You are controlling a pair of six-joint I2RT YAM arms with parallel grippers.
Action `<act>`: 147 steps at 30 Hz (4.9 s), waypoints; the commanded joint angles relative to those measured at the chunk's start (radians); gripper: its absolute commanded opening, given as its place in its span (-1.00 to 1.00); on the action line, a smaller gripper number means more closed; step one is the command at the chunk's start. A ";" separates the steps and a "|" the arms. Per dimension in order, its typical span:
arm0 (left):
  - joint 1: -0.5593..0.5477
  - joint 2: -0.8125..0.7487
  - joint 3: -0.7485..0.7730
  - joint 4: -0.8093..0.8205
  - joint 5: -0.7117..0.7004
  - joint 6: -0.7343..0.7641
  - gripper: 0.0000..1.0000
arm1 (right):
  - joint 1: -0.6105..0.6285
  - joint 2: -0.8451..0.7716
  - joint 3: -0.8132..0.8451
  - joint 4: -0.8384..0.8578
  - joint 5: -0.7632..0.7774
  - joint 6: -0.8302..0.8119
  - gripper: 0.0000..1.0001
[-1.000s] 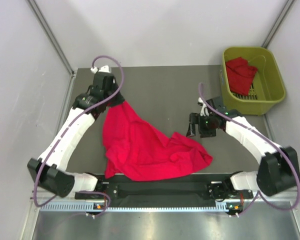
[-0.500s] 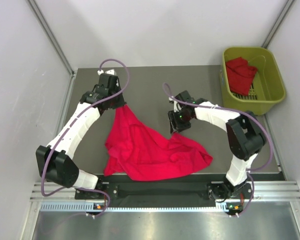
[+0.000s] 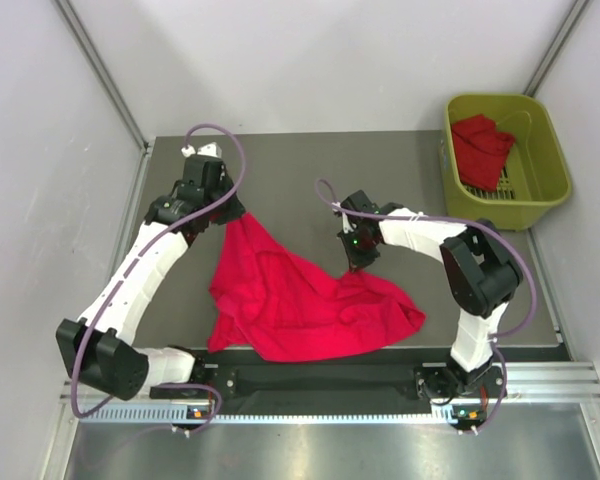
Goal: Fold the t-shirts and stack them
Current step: Flatten the tshirt out
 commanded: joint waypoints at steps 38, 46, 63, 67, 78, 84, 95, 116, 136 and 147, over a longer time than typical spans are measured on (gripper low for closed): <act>0.010 -0.383 0.682 0.084 -0.084 0.260 -1.00 | 0.012 -1.088 0.388 -0.073 0.377 0.054 -1.00; 0.010 -0.093 0.700 0.195 -0.153 0.368 -1.00 | 0.011 -0.867 0.411 -0.050 0.656 0.028 -1.00; 0.158 0.778 0.637 0.837 -0.230 0.568 -1.00 | -0.385 -0.020 0.500 0.385 0.527 0.002 -1.00; 0.161 0.953 0.769 0.882 -0.219 0.586 -1.00 | -0.403 0.145 0.595 0.410 0.514 -0.025 -1.00; 0.191 1.159 0.860 0.966 -0.202 0.441 -1.00 | -0.416 0.412 0.810 0.458 0.590 -0.151 -1.00; 0.196 1.177 0.906 0.858 -0.240 0.336 0.37 | -0.449 0.537 1.067 0.309 0.624 -0.190 -0.54; 0.207 0.555 0.448 0.319 -0.234 0.203 0.62 | -0.436 0.191 0.836 -0.144 0.330 0.088 0.36; 0.187 -0.203 -0.539 -0.170 0.093 -0.392 -0.01 | -0.287 -0.558 -0.192 -0.095 0.035 0.292 0.29; 0.144 -0.136 -0.662 -0.207 0.027 -0.460 0.03 | -0.414 -0.683 -0.415 -0.035 0.033 0.375 0.09; 0.144 -0.035 -0.666 -0.130 0.041 -0.444 -0.14 | -0.440 -0.706 -0.455 -0.026 0.044 0.402 0.10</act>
